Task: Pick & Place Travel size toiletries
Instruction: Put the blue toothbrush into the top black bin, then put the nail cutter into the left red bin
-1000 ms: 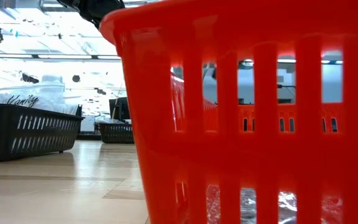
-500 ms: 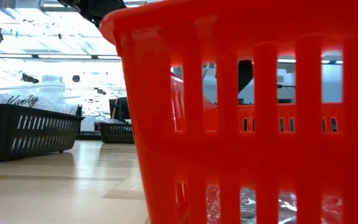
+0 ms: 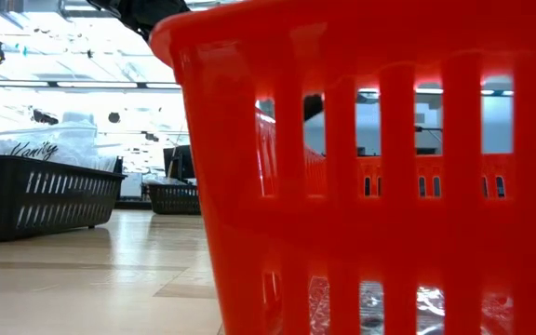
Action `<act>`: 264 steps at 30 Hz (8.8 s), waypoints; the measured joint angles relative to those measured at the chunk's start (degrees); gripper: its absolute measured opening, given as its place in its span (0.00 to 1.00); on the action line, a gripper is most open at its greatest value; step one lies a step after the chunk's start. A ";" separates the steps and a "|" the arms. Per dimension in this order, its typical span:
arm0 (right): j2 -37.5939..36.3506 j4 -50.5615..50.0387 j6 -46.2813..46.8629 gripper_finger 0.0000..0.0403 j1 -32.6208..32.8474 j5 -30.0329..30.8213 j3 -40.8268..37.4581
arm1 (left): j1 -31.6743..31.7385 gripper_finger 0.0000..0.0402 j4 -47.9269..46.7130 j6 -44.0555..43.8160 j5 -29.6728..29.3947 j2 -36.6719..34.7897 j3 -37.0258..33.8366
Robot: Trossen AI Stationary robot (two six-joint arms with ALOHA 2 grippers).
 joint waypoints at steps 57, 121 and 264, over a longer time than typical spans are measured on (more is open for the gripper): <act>5.40 -9.47 12.87 0.30 3.87 -5.81 2.41 | -0.70 0.37 -1.33 -1.08 0.02 0.00 0.00; -47.82 52.45 -14.16 0.19 22.82 22.19 -34.75 | 27.58 0.42 -24.57 35.45 23.61 61.21 46.40; -47.82 48.84 -15.73 0.19 21.65 22.67 -34.70 | 26.48 0.25 -23.55 4.05 20.75 26.16 32.83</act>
